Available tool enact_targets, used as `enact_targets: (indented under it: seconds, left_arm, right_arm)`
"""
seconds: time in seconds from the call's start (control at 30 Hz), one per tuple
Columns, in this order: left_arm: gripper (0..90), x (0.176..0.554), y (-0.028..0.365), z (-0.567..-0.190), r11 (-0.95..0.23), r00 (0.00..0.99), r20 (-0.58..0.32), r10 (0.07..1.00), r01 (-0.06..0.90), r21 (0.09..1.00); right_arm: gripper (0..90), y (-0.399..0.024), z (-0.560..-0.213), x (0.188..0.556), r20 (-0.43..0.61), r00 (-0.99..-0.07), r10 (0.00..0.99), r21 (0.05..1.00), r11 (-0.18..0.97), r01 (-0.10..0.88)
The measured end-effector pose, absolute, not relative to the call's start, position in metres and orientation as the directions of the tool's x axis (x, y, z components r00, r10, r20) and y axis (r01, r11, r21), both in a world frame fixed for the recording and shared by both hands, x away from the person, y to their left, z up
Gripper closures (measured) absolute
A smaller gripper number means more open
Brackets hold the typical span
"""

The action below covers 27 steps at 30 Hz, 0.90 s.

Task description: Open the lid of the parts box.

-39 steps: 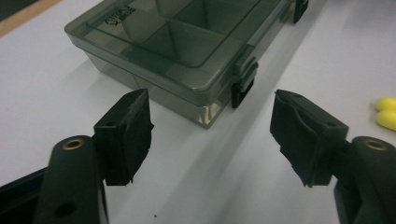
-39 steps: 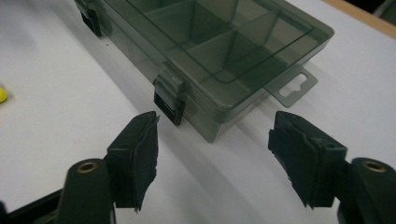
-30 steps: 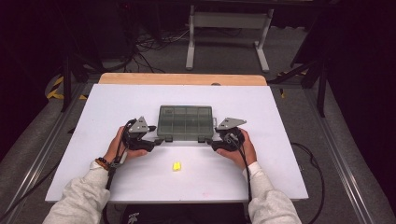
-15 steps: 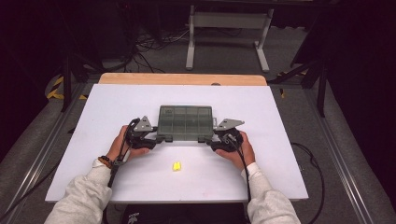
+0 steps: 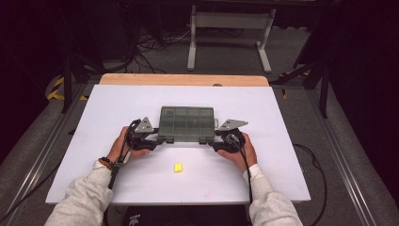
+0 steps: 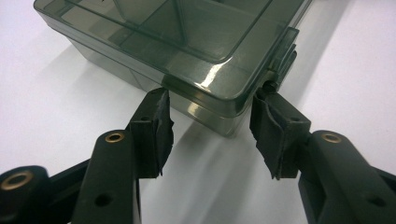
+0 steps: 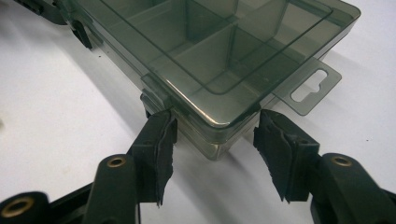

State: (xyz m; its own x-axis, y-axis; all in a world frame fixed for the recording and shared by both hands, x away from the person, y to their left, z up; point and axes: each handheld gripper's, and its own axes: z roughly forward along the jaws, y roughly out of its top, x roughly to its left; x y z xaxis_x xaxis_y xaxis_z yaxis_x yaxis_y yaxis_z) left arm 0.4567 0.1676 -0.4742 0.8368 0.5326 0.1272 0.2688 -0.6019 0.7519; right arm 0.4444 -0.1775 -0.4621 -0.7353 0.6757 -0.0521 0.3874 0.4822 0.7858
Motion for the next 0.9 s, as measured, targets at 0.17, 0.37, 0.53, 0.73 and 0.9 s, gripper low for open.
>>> enact_targets:
  seconds: [0.17, 0.37, 0.53, 0.73, 0.9]
  left_arm:
    - [49.8, 0.4566, 0.1676, -0.4741, -0.605, 0.837, 0.13, 0.532, 0.268, 0.75]
    - [51.7, 0.4559, 0.1679, -0.4732, -0.61, 0.837, 0.137, 0.529, 0.263, 0.748]
    - [53.3, 0.4555, 0.1697, -0.4725, -0.606, 0.837, 0.132, 0.531, 0.266, 0.75]
    - [56.1, 0.4545, 0.1708, -0.4712, -0.61, 0.838, 0.132, 0.529, 0.268, 0.746]
    - [58.6, 0.4542, 0.1718, -0.4706, -0.614, 0.841, 0.134, 0.524, 0.264, 0.744]
  right_arm:
    - [53.2, -0.1764, -0.4642, 0.4451, -0.051, -0.732, 0.679, 0.779, 0.486, 0.397]
    - [53.5, -0.1757, -0.4643, 0.4444, -0.059, -0.733, 0.677, 0.777, 0.493, 0.392]
    - [52.4, -0.1762, -0.4642, 0.4442, -0.049, -0.74, 0.671, 0.779, 0.489, 0.392]
    - [52.6, -0.1766, -0.4644, 0.4437, -0.048, -0.734, 0.677, 0.787, 0.478, 0.39]
    - [52.6, -0.1765, -0.4644, 0.4434, -0.052, -0.736, 0.675, 0.786, 0.482, 0.387]
